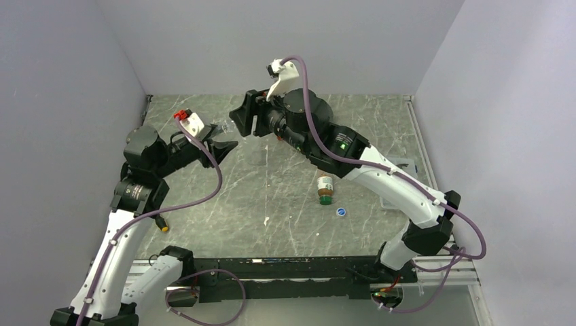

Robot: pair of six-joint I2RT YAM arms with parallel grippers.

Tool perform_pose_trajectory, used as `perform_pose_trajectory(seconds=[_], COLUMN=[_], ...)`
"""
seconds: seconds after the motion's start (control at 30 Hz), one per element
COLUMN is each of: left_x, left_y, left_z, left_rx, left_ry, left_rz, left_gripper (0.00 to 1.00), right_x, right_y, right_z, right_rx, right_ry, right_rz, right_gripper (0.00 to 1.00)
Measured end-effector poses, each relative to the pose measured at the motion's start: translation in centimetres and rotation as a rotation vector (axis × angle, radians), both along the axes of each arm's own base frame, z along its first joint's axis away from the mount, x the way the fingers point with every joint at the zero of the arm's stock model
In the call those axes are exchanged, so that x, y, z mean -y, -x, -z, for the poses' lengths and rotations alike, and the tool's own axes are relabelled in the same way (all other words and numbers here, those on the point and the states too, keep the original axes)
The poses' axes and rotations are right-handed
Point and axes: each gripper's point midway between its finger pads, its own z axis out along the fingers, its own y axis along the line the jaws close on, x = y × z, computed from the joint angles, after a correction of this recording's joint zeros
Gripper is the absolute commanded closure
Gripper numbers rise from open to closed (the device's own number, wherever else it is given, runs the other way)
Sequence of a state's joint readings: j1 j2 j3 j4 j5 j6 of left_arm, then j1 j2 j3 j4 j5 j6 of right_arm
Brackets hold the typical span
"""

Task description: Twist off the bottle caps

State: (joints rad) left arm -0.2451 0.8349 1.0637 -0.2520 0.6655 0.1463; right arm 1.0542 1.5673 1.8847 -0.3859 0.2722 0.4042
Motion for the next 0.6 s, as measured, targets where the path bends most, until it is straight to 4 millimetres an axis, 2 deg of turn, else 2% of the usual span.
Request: perform_pose_trajectory(seconds=[0.13,0.37,0.43,0.6], left_x=[-0.2,-0.2,-0.2,0.5], left_y=[-0.3,-0.3,-0.3,0.5], left_z=[0.2,0.0,0.0,0.2], left_rx=[0.003,0.014,0.01,-0.028], left_ry=[-0.006,-0.004,-0.003,0.017], left_rz=[-0.018,-0.019,-0.016,0.046], left_gripper=[0.53,0.53,0.53,0.52], right_x=[-0.1,-0.4,-0.4,-0.3], right_y=[-0.1,0.2,0.2,1.0], right_z=[0.2,-0.4,-0.3,-0.4], right_rx=[-0.011,-0.012,-0.01,0.033], right_ry=[-0.006,-0.035,-0.032,-0.021], right_rz=[0.008,0.002,0.0,-0.057], right_gripper=[0.65,0.96,1.0,1.0])
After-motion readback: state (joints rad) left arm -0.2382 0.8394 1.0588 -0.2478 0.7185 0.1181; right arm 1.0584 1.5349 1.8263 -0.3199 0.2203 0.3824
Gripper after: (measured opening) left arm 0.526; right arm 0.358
